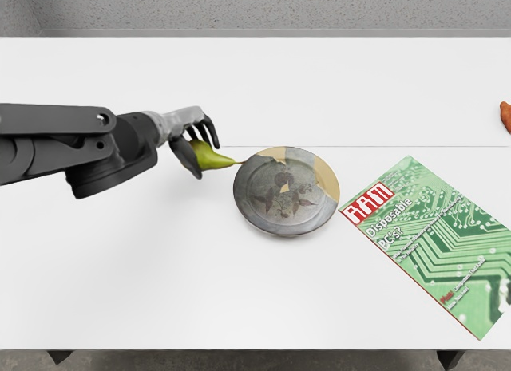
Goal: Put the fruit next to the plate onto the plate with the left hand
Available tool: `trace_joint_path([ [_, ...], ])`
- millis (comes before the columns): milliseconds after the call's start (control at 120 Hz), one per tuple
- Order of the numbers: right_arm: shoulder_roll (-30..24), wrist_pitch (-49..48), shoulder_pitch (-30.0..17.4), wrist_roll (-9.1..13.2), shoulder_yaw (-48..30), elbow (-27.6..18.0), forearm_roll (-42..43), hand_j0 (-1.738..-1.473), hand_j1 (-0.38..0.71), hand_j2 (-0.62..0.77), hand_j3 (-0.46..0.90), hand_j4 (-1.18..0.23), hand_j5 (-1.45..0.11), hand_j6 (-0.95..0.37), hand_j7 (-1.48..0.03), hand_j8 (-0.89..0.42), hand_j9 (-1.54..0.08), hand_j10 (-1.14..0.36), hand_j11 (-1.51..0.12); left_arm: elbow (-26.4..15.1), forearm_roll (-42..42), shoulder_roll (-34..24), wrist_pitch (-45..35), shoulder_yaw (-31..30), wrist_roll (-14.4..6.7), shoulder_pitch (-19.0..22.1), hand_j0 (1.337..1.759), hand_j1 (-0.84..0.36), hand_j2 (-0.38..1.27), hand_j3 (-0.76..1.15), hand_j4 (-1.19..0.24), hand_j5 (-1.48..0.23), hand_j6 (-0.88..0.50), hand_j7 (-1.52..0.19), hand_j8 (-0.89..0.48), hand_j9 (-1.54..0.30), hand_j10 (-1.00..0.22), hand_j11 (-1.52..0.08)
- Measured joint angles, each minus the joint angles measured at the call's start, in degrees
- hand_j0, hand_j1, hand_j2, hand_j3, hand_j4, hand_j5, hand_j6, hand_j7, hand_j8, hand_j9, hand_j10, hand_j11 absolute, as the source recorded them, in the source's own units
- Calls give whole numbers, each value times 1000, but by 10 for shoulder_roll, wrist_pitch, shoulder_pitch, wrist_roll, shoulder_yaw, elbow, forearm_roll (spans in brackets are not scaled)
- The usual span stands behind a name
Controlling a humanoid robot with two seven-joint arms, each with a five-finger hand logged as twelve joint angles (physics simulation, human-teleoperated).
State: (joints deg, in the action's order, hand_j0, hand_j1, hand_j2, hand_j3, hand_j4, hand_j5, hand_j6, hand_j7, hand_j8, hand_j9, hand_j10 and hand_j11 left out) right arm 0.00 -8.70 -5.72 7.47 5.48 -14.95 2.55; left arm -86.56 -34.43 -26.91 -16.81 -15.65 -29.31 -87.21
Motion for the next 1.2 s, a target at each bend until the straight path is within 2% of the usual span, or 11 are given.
trace_joint_path([
  [67,0,0,0,0,0,0,0,-1658,-329,-4,0,-16,-22,-16,-22,-16,-22,-16,-22,8,4,11,1,12,2,6,1654,-231,241,0,-640,-881,-486,-859,-426,-867,-649,-872],
  [283,0,0,0,0,0,0,0,-1658,-329,-4,0,-16,-22,-16,-22,-16,-22,-16,-22,38,11,62,14,54,3,25,1654,-226,272,0,-648,-872,-509,-850,-447,-868,-666,-870],
  [533,0,0,0,0,0,0,0,-1658,-329,-4,0,-16,-22,-16,-22,-16,-22,-16,-22,58,12,110,27,68,4,32,1655,-247,330,0,-651,-868,-512,-847,-444,-867,-650,-869],
  [667,0,0,0,0,0,0,0,-1658,-329,-4,0,-16,-22,-16,-22,-16,-22,-16,-22,65,11,114,29,68,5,44,1655,-257,352,0,-652,-868,-506,-849,-441,-868,-649,-869],
  [683,0,0,0,0,0,0,0,-1658,-329,-4,0,-16,-22,-16,-22,-16,-22,-16,-22,66,11,119,29,67,4,44,1655,-258,344,0,-656,-863,-504,-846,-447,-866,-650,-868],
  [692,0,0,0,0,0,0,0,-1658,-329,-4,0,-16,-22,-16,-22,-16,-22,-16,-22,66,10,127,29,67,4,45,1655,-251,268,0,-664,-851,-504,-840,-455,-862,-646,-865],
  [767,0,0,0,0,0,0,0,-1658,-329,-4,0,-16,-22,-16,-22,-16,-22,-16,-22,71,12,147,30,66,6,57,1655,-257,313,0,-649,-867,-475,-859,-412,-868,-634,-872],
  [958,0,0,0,0,0,0,0,-1658,-329,-4,0,-16,-22,-16,-22,-16,-22,-16,-22,78,12,148,31,65,10,64,1654,-233,205,0,-640,-863,-464,-856,-410,-851,-619,-863],
  [1058,0,0,0,0,0,0,0,-1658,-329,-4,0,-16,-22,-16,-22,-16,-22,-16,-22,80,11,148,39,65,10,64,1655,-206,163,0,-574,-766,-454,-762,-412,-760,-560,-767],
  [1200,0,0,0,0,0,0,0,-1658,-329,-4,0,-16,-22,-16,-22,-16,-22,-16,-22,80,10,147,44,65,10,57,1657,-41,101,0,-381,-505,-321,-503,-301,-502,-374,-505],
])
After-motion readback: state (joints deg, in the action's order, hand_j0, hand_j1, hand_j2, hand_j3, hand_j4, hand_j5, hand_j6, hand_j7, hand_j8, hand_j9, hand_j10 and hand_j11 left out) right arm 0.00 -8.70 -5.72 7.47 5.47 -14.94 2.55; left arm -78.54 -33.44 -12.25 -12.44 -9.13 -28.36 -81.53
